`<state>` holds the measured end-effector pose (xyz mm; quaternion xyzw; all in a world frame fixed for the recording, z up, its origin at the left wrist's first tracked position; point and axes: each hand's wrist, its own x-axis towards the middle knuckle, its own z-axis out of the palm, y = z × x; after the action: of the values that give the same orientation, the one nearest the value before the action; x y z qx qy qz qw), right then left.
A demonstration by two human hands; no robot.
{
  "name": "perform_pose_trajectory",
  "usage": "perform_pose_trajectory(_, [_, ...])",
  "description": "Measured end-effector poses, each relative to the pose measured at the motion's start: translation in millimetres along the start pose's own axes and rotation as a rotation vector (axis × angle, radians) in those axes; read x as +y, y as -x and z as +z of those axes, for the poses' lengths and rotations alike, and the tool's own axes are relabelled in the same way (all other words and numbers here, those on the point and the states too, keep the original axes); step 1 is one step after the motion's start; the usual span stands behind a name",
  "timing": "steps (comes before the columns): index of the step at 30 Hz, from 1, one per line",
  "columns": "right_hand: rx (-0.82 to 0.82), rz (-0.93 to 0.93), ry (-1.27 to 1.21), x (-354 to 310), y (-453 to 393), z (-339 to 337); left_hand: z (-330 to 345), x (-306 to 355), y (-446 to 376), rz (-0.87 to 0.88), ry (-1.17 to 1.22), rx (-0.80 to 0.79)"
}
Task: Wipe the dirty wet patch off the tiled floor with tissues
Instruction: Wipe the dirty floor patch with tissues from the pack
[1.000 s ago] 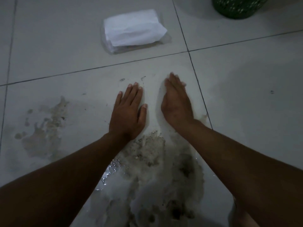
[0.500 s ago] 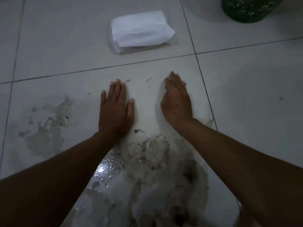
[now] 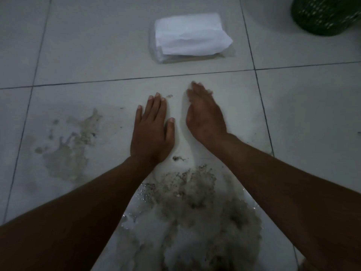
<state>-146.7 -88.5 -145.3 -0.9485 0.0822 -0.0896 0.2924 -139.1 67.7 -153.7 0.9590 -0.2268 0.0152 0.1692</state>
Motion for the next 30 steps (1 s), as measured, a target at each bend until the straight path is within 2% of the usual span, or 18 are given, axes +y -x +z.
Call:
perform_pose_trajectory(4, [-0.124, -0.294, -0.010, -2.8, 24.9, -10.3, -1.5, -2.2, -1.4, -0.006, 0.055, 0.008])
perform_pose_trajectory(6, [-0.087, -0.337, -0.009, 8.0, 34.3, -16.7, -5.4, -3.5, -2.8, -0.017, 0.102, 0.018])
perform_pose_trajectory(9, [0.033, -0.227, 0.047, 14.1, 29.6, -10.6, -12.3, -14.6, 2.0, -0.063, 0.039, 0.015])
perform_pose_trajectory(11, [0.053, -0.098, 0.037, 4.0, 13.0, -0.9, -14.9, -23.4, 7.0, -0.092, -0.023, 0.003])
perform_pose_trajectory(13, [-0.002, -0.008, -0.002, -10.7, -4.0, 6.4, -15.0, -27.3, 11.9, -0.097, -0.039, -0.013])
perform_pose_trajectory(15, [-0.083, -0.007, -0.022, -22.5, -14.0, 11.9, -14.8, -26.7, 11.9, -0.094, -0.033, -0.014])
perform_pose_trajectory(19, [-0.211, -0.307, -0.006, -26.4, 3.2, 6.3, -15.3, -27.5, 11.0, -0.085, -0.033, -0.007])
perform_pose_trajectory(21, [-0.253, -0.398, -0.012, -14.5, 21.0, -4.3, -15.1, -28.1, 11.7, -0.086, -0.029, -0.010])
perform_pose_trajectory(23, [-0.188, -0.355, -0.013, -1.4, 31.2, -14.5, -15.1, -27.6, 11.5, -0.083, -0.024, -0.007])
perform_pose_trajectory(27, [0.022, -0.076, 0.015, 3.2, 23.3, -7.6, -15.0, -27.3, 10.8, -0.083, -0.022, 0.007])
perform_pose_trajectory(29, [0.015, -0.016, 0.001, -8.2, 20.3, 1.1, -14.5, -27.3, 11.7, -0.080, -0.022, 0.006])
perform_pose_trajectory(30, [-0.007, -0.046, -0.003, -14.9, 22.6, 4.4, -14.0, -27.9, 11.9, -0.078, -0.022, 0.004])
